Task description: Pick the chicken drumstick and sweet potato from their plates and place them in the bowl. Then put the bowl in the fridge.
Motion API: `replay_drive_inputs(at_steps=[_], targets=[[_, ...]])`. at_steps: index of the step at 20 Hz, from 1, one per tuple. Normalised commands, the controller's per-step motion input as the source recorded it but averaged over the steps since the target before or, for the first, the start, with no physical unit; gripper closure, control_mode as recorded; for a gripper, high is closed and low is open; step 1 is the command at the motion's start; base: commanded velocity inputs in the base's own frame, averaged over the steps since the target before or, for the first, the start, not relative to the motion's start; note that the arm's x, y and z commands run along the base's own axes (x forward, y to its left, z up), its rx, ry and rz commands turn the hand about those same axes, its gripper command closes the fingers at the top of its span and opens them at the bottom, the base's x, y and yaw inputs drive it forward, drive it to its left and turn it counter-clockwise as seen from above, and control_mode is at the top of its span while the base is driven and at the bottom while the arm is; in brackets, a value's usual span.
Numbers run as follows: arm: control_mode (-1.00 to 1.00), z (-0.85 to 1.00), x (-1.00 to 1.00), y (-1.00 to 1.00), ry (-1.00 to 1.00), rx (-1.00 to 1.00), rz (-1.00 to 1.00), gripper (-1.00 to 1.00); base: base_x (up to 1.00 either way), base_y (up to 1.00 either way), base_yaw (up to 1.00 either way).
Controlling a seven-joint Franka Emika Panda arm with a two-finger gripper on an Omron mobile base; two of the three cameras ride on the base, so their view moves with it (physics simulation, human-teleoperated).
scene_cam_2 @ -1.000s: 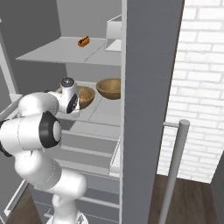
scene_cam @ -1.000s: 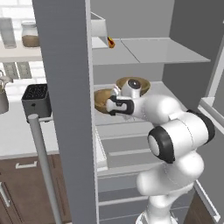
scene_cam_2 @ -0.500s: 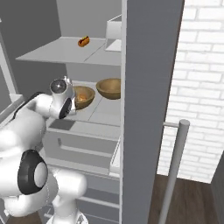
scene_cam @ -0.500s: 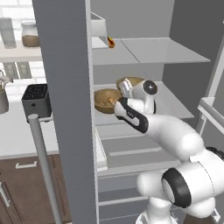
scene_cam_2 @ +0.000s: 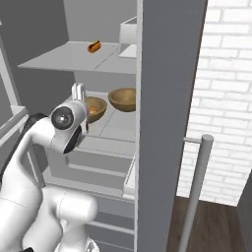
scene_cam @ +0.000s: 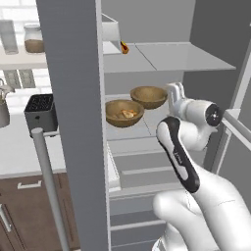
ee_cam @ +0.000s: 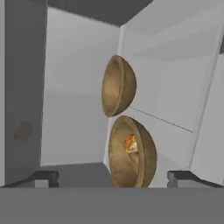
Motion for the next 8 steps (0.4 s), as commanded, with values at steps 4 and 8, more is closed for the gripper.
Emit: replay_drive_inputs(at_steps=[4, 8], targets=[[-1.00, 1.00, -1.00, -0.57, -0.27, 0.12, -0.08, -1.00, 0.00, 0.00, 0.00], [-1.00, 1.00, -1.00, -0.32, -0.33, 0.06, -0.06, -1.00, 0.00, 0.00, 0.00]])
